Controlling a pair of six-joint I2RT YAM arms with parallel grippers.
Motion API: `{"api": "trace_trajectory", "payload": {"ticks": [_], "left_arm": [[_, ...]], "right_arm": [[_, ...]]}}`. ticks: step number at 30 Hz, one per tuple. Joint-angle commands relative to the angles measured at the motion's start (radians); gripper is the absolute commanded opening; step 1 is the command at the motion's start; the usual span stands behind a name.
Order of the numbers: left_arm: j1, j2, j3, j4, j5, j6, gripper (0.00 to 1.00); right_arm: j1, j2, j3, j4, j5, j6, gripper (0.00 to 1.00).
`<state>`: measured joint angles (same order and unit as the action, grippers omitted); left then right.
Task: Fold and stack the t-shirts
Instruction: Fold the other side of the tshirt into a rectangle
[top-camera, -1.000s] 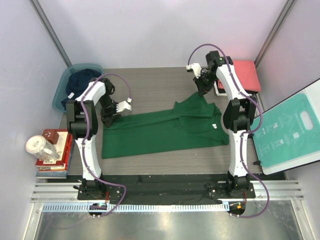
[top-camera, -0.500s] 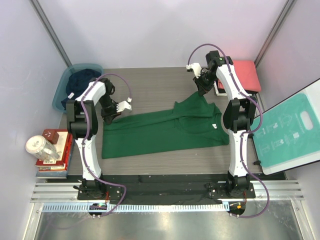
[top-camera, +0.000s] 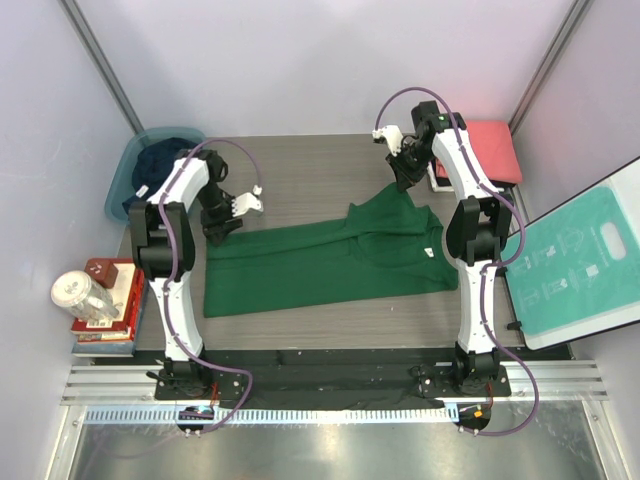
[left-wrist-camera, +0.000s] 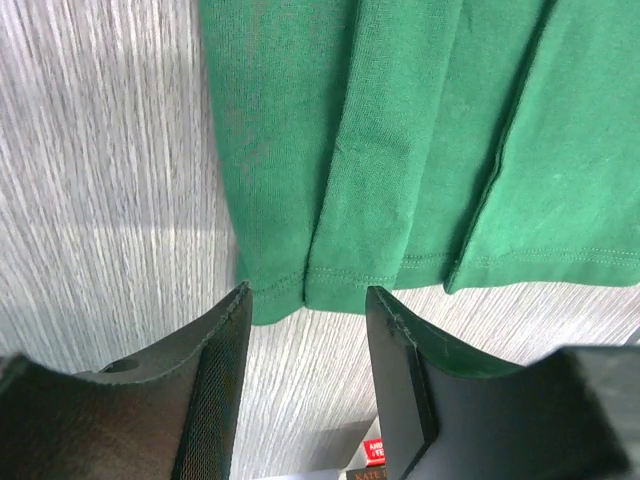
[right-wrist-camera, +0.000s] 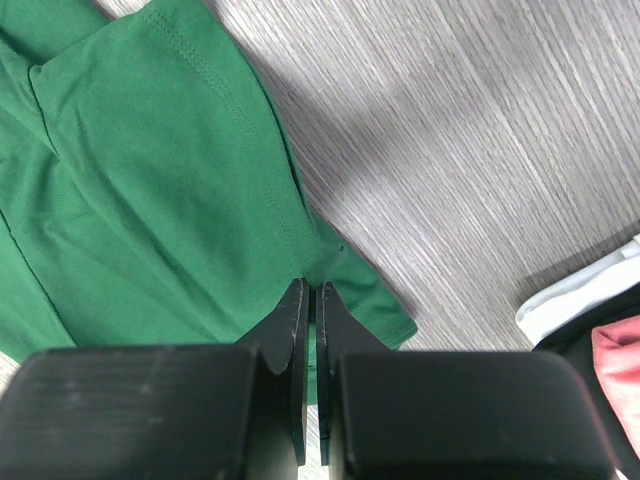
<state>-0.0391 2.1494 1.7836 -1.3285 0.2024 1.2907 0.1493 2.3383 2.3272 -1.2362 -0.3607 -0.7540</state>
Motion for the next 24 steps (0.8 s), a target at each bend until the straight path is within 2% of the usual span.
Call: {"api": "trace_trajectory", "payload": {"ticks": [1, 8, 14, 24], "left_arm": [[-0.001, -0.065, -0.013, -0.305, 0.028, 0.021, 0.50], [-0.013, -0.039, -0.061, -0.310, 0.042, 0.022, 0.49], [-0.013, 0.009, -0.088, -0.250, 0.008, 0.006, 0.48], [0.030, 0.044, 0.008, -0.253, -0.017, 0.009, 0.47]], "right_arm": [[0.009, -0.046, 0.018, 0.017, -0.003, 0.007, 0.01], [0.010, -0.043, 0.018, 0.020, -0.006, 0.005, 0.02], [0.010, -0.045, 0.018, 0.021, -0.004, 0.007, 0.02], [0.010, -0.048, 0.004, 0.023, -0.007, 0.013, 0.02]]}}
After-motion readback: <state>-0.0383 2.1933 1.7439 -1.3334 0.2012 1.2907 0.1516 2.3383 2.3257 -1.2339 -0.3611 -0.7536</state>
